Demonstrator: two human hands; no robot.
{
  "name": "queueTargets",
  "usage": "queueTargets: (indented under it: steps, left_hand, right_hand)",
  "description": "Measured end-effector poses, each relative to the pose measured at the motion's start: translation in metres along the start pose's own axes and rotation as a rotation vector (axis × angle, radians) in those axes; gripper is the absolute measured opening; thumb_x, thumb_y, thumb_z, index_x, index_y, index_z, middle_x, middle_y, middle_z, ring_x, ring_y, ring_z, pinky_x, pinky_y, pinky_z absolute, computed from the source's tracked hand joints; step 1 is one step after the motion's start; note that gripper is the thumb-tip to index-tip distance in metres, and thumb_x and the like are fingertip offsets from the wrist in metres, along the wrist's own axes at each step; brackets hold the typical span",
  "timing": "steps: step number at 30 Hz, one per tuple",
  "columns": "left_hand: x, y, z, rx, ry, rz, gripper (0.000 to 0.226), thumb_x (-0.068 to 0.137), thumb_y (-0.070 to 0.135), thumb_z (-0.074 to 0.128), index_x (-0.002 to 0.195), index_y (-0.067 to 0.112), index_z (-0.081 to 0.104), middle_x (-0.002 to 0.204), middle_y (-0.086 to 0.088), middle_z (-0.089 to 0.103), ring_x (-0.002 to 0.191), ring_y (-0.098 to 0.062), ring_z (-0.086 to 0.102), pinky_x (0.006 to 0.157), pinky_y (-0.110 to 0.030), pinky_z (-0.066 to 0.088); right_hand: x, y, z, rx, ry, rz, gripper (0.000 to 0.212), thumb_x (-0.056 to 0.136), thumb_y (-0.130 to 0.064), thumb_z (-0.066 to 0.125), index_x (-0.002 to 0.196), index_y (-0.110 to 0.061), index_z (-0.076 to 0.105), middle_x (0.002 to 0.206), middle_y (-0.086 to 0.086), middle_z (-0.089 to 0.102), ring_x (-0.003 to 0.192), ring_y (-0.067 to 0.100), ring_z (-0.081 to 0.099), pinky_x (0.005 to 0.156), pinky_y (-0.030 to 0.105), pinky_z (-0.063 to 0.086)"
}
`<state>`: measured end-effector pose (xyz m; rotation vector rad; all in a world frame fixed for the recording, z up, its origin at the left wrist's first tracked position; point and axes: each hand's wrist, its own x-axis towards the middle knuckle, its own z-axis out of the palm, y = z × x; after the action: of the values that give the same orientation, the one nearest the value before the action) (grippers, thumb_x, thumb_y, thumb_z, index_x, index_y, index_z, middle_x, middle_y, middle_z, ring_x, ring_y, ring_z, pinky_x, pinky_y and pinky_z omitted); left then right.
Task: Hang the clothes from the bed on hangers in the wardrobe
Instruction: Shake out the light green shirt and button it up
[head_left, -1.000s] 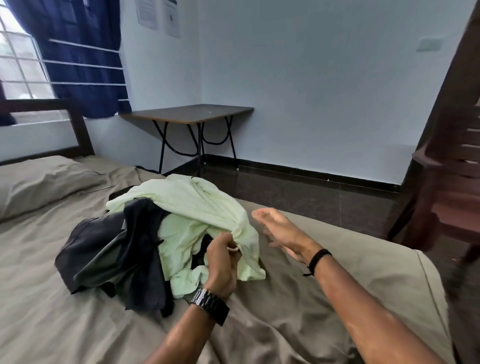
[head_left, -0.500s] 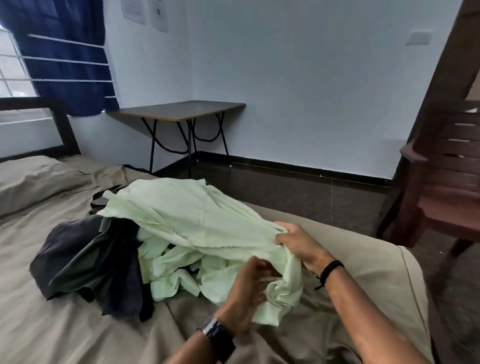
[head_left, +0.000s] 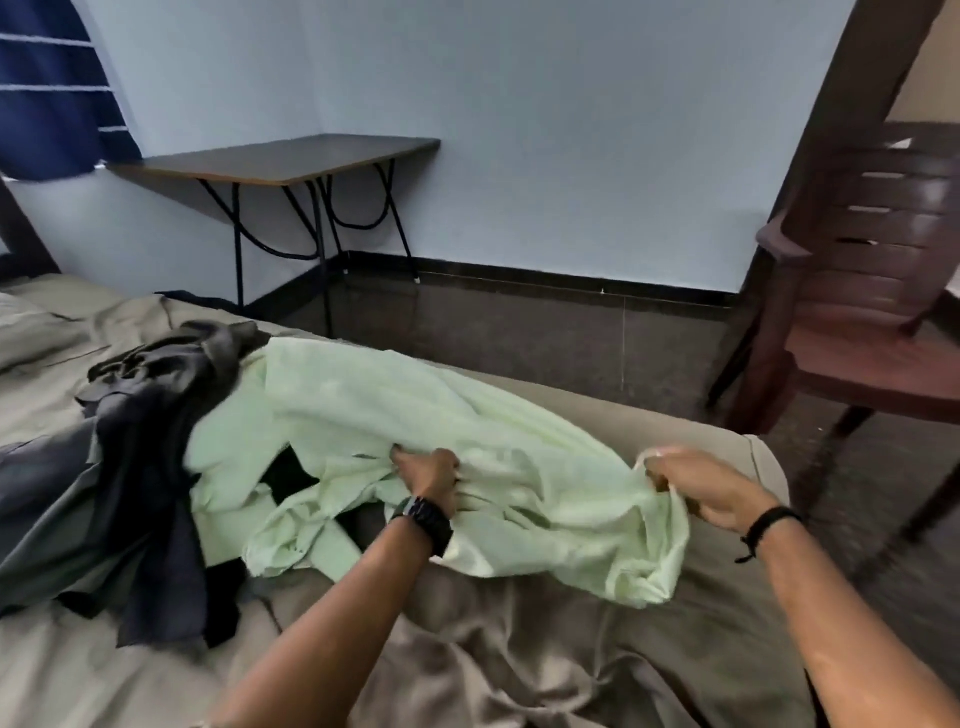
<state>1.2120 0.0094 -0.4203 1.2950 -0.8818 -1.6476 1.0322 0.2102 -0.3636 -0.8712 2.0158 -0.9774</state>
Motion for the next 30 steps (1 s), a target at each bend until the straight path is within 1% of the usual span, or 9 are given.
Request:
queueTargets:
  steps: [4, 8, 11, 14, 17, 20, 22, 25, 30]
  left_hand:
    - [-0.009, -0.026, 0.027, 0.155, -0.134, 0.077, 0.037, 0.082, -0.01, 0.035, 0.114, 0.0, 0.052, 0.107, -0.018, 0.062, 0.094, -0.027, 0.057, 0.088, -0.043, 0.051]
    - [-0.038, -0.043, 0.032, 0.431, -0.567, 0.125, 0.04, 0.083, -0.009, 0.033, 0.112, 0.006, 0.057, 0.107, -0.01, 0.065, 0.098, -0.025, 0.061, 0.081, -0.033, 0.054]
    - [-0.049, -0.049, 0.024, 0.816, -0.964, 0.093, 0.041, 0.082, -0.007, 0.038, 0.109, 0.014, 0.06, 0.099, 0.0, 0.066, 0.09, -0.012, 0.061, 0.073, -0.017, 0.051]
    - [-0.05, -0.044, 0.016, 1.106, -1.09, 0.078, 0.032, 0.083, -0.004, 0.042, 0.103, 0.005, 0.066, 0.088, -0.004, 0.06, 0.076, -0.013, 0.053, 0.065, -0.021, 0.043]
    - [-0.047, -0.033, 0.012, 1.089, -1.0, 0.221, 0.028, 0.084, -0.003, 0.048, 0.097, 0.003, 0.071, 0.086, -0.006, 0.062, 0.075, -0.014, 0.054, 0.068, -0.022, 0.043]
    - [-0.036, -0.02, 0.007, 1.048, -0.648, 0.687, 0.036, 0.082, 0.001, 0.057, 0.115, 0.013, 0.067, 0.117, -0.008, 0.058, 0.101, -0.02, 0.057, 0.088, -0.021, 0.041]
    - [-0.018, -0.014, 0.0, 1.153, -0.42, 0.889, 0.06, 0.08, 0.017, 0.065, 0.137, 0.023, 0.047, 0.142, -0.009, 0.035, 0.124, -0.027, 0.041, 0.103, -0.034, 0.035]
    - [0.013, -0.01, -0.006, 1.515, -0.243, 0.831, 0.092, 0.078, 0.048, 0.067, 0.151, 0.038, 0.011, 0.157, -0.007, 0.001, 0.144, -0.033, 0.009, 0.106, -0.055, 0.028]
    - [0.02, -0.037, 0.014, 1.441, -0.516, 0.671, 0.05, 0.088, 0.01, 0.045, 0.137, 0.022, 0.044, 0.12, -0.014, 0.059, 0.11, -0.033, 0.056, 0.088, -0.043, 0.046]
  right_hand:
    - [0.009, 0.016, 0.007, -0.564, -0.295, 0.13, 0.02, 0.094, -0.028, 0.055, 0.108, -0.017, 0.064, 0.109, 0.004, 0.064, 0.086, 0.011, 0.051, 0.072, 0.025, 0.04]
    - [0.034, 0.007, 0.035, -0.239, -0.028, -0.018, 0.059, 0.091, -0.029, 0.063, 0.143, -0.021, 0.037, 0.144, 0.007, 0.041, 0.129, 0.019, 0.045, 0.097, 0.024, 0.036]
    - [0.054, 0.002, 0.06, -0.099, -0.009, -0.067, 0.073, 0.089, -0.021, 0.063, 0.15, -0.026, 0.023, 0.152, 0.007, 0.031, 0.137, 0.019, 0.035, 0.102, 0.023, 0.033]
    - [0.066, 0.014, 0.081, -0.288, -0.088, -0.035, 0.076, 0.084, -0.011, 0.065, 0.15, -0.021, 0.03, 0.15, 0.002, 0.04, 0.131, 0.018, 0.045, 0.106, 0.024, 0.035]
    - [0.072, 0.026, 0.088, -0.418, -0.053, -0.038, 0.044, 0.084, -0.018, 0.064, 0.128, -0.024, 0.058, 0.131, 0.002, 0.06, 0.12, 0.02, 0.056, 0.099, 0.03, 0.044]
    - [0.068, 0.027, 0.067, -0.551, 0.101, -0.051, 0.012, 0.086, -0.024, 0.06, 0.082, -0.034, 0.064, 0.108, 0.001, 0.069, 0.105, 0.024, 0.063, 0.077, 0.026, 0.045]
    - [0.062, 0.03, 0.041, -0.596, 0.29, -0.01, 0.015, 0.086, -0.022, 0.057, 0.074, -0.03, 0.059, 0.103, 0.003, 0.069, 0.099, 0.027, 0.063, 0.073, 0.028, 0.044]
    - [0.047, 0.042, -0.002, -0.559, 0.567, 0.102, 0.013, 0.082, -0.012, 0.055, 0.074, -0.021, 0.061, 0.096, 0.009, 0.068, 0.094, 0.033, 0.063, 0.073, 0.034, 0.048]
    - [0.036, 0.063, -0.025, -0.679, 0.469, 0.229, 0.012, 0.082, -0.013, 0.054, 0.084, -0.022, 0.061, 0.111, 0.012, 0.064, 0.107, 0.034, 0.057, 0.084, 0.035, 0.047]
